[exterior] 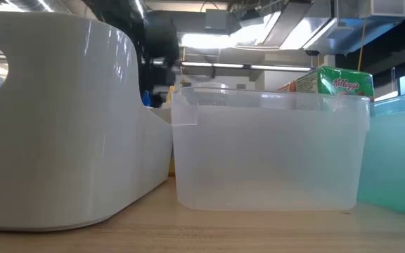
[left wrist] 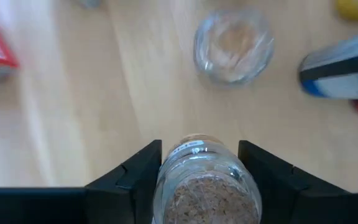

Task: Pick & Place Kitchen Items
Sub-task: Put the brown seasoning bottle into the white bin

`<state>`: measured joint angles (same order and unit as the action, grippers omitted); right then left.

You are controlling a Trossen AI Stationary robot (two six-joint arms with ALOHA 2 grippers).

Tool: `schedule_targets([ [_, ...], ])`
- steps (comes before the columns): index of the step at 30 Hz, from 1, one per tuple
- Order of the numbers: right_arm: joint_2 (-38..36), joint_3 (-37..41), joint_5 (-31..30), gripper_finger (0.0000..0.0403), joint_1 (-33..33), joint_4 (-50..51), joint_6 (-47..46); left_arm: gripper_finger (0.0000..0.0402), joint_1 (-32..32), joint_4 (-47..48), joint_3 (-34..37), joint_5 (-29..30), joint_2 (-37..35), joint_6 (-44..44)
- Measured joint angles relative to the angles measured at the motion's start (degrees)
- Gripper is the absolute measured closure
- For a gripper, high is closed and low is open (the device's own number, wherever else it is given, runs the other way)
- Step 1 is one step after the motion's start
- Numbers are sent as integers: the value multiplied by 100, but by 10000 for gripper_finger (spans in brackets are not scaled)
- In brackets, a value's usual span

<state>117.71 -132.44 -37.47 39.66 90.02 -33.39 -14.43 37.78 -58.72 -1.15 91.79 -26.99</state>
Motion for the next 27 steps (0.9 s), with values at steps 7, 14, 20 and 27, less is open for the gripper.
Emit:
schedule_targets([
  [7,0,0,-85,75,2,0,-7,215,330,1262,-731,535,-911,603],
  [14,-157,4,-347,75,-18,-2,200,215,1176,1666,-1261,763,-1532,1362],
  [20,-886,4,-457,75,-27,-2,343,215,2197,1539,-1758,773,-1521,2043],
  [27,-1685,0,-457,75,-83,0,521,215,3075,557,-2479,324,-626,2131],
])
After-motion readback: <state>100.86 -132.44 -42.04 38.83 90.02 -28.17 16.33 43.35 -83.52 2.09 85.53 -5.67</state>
